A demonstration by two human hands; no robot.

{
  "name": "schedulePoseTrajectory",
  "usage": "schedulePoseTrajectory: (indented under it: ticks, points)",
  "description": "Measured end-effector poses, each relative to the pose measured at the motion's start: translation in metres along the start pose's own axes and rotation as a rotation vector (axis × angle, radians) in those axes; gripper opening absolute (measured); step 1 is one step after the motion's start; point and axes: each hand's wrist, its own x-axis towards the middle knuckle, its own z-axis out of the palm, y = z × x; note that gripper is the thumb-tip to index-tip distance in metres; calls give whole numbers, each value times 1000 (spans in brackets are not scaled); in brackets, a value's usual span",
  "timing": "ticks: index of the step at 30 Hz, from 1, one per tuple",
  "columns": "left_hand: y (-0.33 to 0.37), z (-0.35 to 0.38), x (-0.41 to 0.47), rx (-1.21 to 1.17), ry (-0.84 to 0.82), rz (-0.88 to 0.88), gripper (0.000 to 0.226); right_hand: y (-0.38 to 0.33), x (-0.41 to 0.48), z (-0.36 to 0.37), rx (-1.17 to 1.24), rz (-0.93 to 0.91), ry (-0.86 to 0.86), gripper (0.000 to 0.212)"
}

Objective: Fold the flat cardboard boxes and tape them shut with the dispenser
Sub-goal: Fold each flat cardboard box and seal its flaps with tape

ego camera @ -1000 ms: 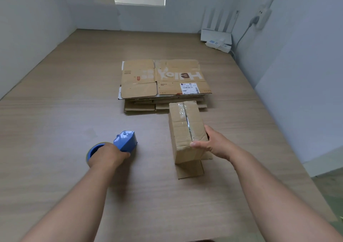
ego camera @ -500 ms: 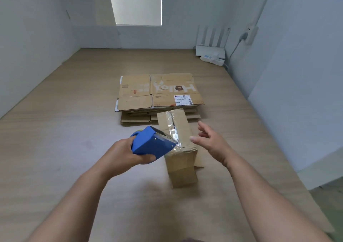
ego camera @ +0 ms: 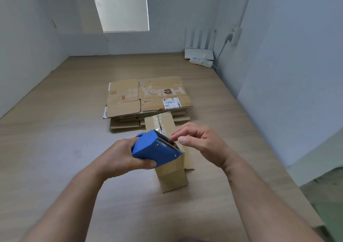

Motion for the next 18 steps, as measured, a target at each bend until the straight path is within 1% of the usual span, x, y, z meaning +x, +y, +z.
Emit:
schedulePoseTrajectory:
  ticks: [4,6,8,11,13,17,18]
  points:
    - [4,3,4,8,-52,7,34,2,0,2,52,34,2,16]
    - [5,4,4,2,-76,9,35,4,1,2,58,50,27,11]
    - [5,4,4,3,-90,13,38,7,2,4,40,57,81,9]
    - [5,2,4,7,-104,11,40,10,3,8,-48,39,170,14]
    - [3,0,2,18,-110,8,39,10,2,10,-54,35,220,12]
    - [-3,-5,1,46,-118,3,30,11,2,12,-21,29,206,6]
    - [-3,-6,0,50,-123,4,30,11,2,14,-22,36,198,7]
